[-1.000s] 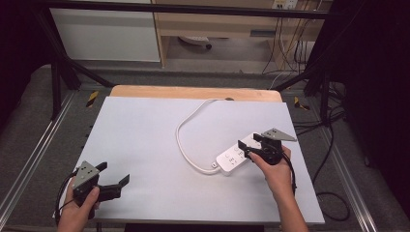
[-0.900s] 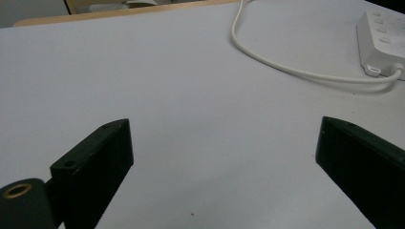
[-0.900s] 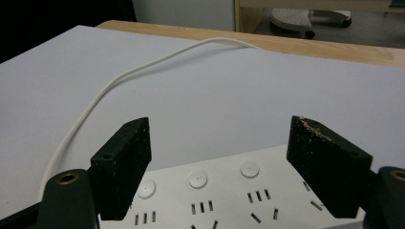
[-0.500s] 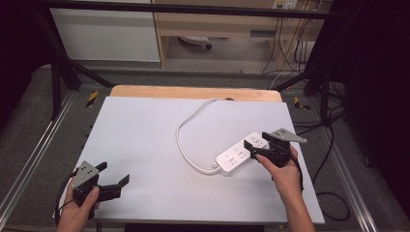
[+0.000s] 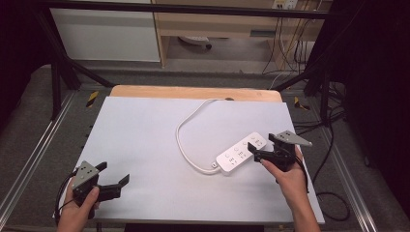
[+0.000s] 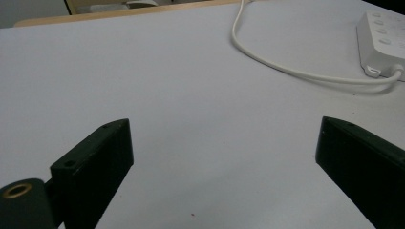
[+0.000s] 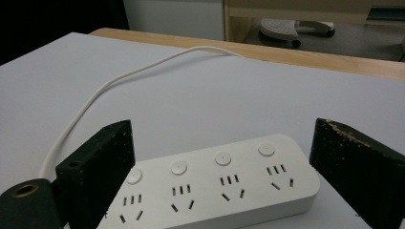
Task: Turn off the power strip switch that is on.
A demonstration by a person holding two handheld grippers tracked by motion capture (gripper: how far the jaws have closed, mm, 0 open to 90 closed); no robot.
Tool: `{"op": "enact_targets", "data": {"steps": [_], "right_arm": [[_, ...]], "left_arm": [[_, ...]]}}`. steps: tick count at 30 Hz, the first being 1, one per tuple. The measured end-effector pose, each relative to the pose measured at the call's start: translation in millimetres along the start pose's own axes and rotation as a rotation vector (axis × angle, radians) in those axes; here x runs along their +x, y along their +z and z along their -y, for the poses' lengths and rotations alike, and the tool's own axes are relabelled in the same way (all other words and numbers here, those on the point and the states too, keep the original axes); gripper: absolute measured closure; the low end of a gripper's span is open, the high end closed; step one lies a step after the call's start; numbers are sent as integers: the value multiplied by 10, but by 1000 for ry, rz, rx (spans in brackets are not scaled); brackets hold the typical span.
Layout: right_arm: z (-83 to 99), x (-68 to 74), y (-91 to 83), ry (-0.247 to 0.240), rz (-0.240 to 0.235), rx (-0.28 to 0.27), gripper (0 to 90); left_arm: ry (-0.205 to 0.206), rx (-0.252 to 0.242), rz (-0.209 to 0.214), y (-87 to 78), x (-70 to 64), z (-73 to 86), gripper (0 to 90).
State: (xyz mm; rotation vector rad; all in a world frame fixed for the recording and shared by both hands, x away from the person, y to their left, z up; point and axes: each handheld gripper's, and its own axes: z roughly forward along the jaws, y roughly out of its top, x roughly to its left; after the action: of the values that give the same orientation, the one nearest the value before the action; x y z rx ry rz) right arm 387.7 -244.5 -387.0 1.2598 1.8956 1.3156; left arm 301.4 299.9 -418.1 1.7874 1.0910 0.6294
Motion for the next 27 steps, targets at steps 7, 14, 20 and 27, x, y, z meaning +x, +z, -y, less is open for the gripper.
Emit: {"op": "enact_targets", "data": {"steps": [7,14,20,27], "right_arm": [[25,-23,-84,5,17,-3,58],[80,-66,-163,22,38,9,54],[135,-95,-243,19,32,22,45],[212,-127,-351,16,36,31,43]], "left_arm": [[-1,1,4,5,-2,0,54],[-1,2,4,6,-2,1,54],[0,2,-1,3,2,0,54],[-1,1,2,4,-1,0,54]]}}
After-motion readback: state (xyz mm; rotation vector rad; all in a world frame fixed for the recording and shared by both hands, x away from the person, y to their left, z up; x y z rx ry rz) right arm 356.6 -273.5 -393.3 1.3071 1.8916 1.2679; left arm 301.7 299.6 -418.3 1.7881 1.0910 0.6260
